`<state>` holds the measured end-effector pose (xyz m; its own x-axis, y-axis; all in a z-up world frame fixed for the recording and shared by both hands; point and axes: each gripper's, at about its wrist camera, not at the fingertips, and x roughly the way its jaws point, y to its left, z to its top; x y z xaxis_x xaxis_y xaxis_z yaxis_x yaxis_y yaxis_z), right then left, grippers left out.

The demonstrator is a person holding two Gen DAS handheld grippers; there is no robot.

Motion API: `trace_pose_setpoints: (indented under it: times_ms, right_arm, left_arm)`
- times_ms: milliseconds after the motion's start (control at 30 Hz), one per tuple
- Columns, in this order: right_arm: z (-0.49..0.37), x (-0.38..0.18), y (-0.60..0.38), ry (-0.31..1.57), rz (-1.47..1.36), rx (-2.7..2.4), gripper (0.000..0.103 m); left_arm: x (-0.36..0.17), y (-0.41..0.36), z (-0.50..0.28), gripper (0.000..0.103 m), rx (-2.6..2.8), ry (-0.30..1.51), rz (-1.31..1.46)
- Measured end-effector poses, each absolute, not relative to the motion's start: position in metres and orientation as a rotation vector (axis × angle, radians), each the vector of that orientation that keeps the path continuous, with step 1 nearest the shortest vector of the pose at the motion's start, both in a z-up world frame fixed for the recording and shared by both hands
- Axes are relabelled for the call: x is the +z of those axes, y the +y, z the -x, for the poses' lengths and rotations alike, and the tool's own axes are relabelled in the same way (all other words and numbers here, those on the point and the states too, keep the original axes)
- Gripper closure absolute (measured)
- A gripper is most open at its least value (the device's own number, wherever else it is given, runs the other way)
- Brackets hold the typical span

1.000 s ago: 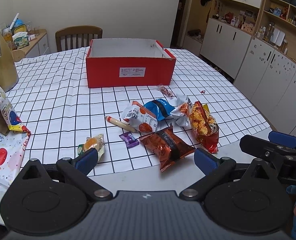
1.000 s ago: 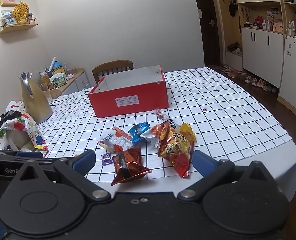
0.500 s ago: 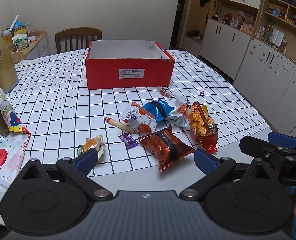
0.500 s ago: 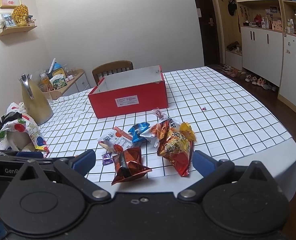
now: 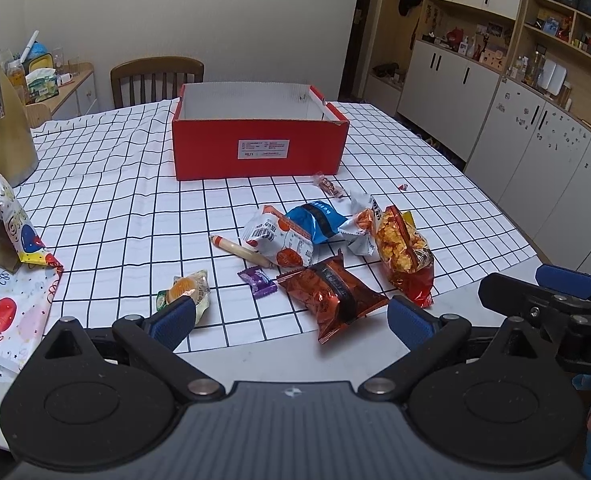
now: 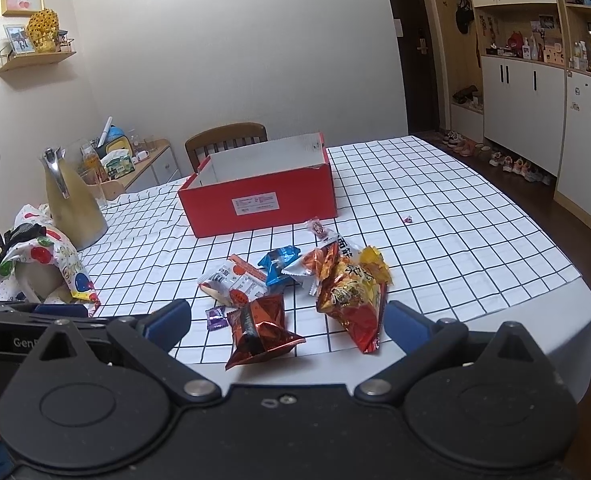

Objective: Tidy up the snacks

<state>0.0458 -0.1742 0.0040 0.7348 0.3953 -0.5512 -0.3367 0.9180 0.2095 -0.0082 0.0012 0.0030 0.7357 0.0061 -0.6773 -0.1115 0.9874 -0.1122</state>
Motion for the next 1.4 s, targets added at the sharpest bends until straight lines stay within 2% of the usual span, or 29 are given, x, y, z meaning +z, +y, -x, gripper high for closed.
trace_pose_setpoints:
  times_ms: [567, 867, 1167, 1400]
  right_arm:
    - [-0.062, -0.005, -0.175, 0.637, -0.093, 0.394, 0.0]
    - [-0.087, -0.032, -0.185, 0.702, -0.11, 0.352, 0.001]
    - [-0.12, -0.037, -0.184, 0.698, -0.076, 0.277, 0.001]
    - [-0.151, -0.047, -0.173, 0.718, -0.059, 0.231, 0.001]
  left_arm:
    - [-0.011, 0.01, -0.015, 0.0, 0.066, 0.745, 0.146]
    - [-0.041, 0.074, -0.044, 0.0, 0.165, 0.843, 0.258]
    - [-0.039, 0.115, -0.053, 0.0, 0.284, 0.782, 0.259]
    - [-0.073, 0.105, -0.074, 0.0, 0.229, 0.889, 0.206]
